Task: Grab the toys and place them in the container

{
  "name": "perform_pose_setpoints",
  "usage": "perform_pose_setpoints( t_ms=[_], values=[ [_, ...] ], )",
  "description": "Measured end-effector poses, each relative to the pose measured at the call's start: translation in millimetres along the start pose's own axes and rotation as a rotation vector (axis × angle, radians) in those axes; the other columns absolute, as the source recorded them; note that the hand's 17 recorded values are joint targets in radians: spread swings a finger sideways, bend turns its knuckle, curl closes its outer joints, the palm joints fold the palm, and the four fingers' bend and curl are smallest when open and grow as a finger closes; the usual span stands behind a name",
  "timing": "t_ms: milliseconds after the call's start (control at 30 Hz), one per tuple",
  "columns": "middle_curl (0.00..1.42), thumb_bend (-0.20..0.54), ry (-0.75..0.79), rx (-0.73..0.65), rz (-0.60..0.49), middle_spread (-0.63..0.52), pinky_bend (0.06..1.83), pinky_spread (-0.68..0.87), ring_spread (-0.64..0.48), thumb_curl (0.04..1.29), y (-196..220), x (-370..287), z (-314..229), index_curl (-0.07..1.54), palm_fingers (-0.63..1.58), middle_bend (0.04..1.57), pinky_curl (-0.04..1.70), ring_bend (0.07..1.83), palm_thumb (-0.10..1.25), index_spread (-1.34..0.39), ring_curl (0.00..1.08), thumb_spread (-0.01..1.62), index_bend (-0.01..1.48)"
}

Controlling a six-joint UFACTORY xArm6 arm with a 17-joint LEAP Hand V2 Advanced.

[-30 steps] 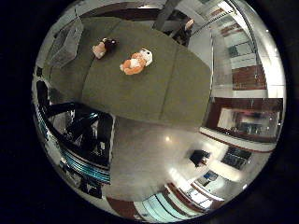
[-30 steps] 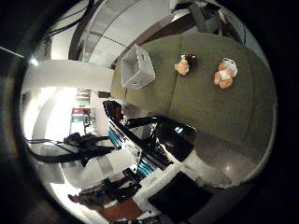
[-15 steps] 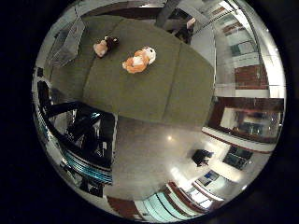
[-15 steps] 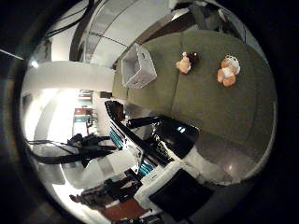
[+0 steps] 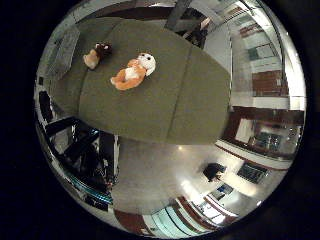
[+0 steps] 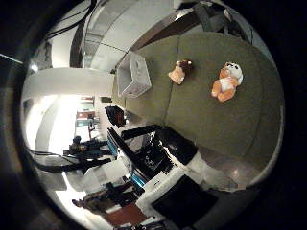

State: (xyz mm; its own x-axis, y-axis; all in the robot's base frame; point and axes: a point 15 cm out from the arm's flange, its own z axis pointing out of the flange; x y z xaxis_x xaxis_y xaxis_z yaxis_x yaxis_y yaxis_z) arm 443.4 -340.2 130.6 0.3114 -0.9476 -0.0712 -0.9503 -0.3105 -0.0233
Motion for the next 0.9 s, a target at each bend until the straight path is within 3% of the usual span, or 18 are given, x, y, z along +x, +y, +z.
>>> perform_pose_setpoints(
  t_ms=[333, 900],
  values=[
    [0.3, -0.022, 0.124, -0.136, -0.136, 0.0, 0.48, 0.32, 0.15, 0.32, -14, 82, 43, 0.31, 0.09, 0.18, 0.12, 0.23, 0.62, -0.39, 0.26, 1.09, 0.17],
    [0.31, -0.02, 0.342, -0.103, -0.385, -0.01, 0.52, 0.29, 0.13, 0.35, -85, 104, 92, 0.27, 0.02, 0.2, 0.15, 0.3, 0.68, -0.41, 0.28, 1.06, 0.16]
  ],
)
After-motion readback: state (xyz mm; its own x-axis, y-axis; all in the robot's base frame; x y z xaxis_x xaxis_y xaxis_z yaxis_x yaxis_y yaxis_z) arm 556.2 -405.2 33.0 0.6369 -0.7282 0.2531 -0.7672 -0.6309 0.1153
